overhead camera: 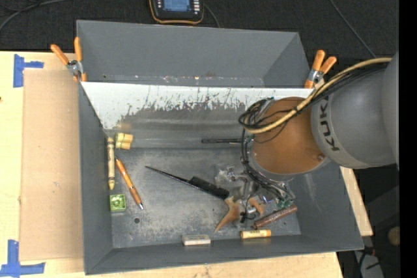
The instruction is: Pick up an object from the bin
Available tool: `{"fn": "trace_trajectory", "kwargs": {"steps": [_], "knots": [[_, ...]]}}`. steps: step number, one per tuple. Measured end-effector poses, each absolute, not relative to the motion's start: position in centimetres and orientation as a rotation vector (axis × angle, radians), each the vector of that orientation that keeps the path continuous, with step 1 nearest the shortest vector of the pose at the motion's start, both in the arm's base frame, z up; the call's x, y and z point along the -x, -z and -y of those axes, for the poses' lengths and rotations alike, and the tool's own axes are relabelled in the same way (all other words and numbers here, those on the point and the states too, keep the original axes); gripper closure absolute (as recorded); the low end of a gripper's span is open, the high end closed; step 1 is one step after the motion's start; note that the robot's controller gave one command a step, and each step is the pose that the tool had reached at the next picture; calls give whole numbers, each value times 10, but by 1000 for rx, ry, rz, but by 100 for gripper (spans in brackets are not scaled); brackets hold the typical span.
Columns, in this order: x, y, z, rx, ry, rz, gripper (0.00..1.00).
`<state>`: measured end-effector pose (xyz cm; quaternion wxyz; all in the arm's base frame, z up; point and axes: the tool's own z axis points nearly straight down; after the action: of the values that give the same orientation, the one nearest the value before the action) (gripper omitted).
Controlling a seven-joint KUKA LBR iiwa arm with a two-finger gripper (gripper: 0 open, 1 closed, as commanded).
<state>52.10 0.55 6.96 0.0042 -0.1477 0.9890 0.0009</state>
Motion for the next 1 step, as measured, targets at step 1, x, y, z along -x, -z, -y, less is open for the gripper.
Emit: {"fn": "trace_trajectory", "kwargs": {"steps": [1], "knots": [[-510,-70,11,737,-11,-3061,100]]}}
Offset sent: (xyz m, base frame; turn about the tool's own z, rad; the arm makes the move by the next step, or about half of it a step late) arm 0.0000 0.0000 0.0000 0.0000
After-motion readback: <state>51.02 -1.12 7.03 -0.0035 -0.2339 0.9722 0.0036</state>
